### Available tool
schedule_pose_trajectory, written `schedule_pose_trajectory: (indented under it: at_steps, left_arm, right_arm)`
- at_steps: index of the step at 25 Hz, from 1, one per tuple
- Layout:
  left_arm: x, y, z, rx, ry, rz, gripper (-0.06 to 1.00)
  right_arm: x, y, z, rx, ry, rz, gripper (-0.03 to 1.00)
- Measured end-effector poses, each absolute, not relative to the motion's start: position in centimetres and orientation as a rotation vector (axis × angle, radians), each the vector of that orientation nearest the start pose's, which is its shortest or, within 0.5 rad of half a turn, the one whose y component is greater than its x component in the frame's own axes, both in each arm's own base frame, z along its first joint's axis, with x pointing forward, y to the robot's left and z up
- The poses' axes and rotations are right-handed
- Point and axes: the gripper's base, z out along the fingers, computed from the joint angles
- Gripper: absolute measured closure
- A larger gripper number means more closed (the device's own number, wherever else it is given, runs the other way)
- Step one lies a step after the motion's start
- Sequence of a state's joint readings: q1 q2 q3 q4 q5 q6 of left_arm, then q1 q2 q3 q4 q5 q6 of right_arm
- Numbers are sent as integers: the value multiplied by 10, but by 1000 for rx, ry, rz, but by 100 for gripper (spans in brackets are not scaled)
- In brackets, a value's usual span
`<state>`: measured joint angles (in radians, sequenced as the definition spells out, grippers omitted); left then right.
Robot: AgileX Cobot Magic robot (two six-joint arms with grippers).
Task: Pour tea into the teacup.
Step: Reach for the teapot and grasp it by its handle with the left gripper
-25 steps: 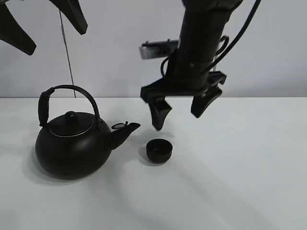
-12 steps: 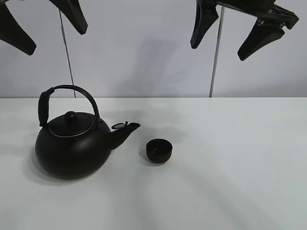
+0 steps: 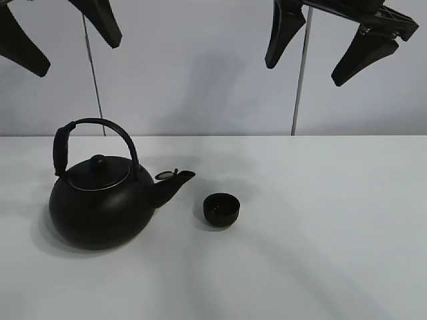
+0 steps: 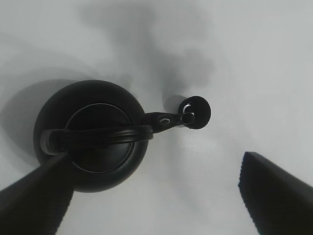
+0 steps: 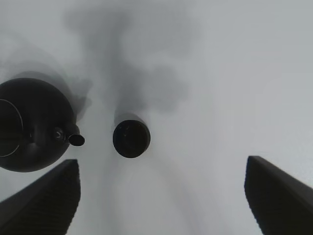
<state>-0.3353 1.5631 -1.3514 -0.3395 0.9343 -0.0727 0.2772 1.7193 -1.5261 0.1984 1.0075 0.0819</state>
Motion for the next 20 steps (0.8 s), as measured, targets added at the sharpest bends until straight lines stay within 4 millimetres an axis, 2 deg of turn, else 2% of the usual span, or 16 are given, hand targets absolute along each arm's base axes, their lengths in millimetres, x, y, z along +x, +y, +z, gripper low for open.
schedule_pose_trajectory:
  at_steps: [20]
  left_arm:
    - [306, -133, 321, 174, 2648, -567, 28]
  right_arm:
    - [354, 117, 308, -175, 2724, 370, 34]
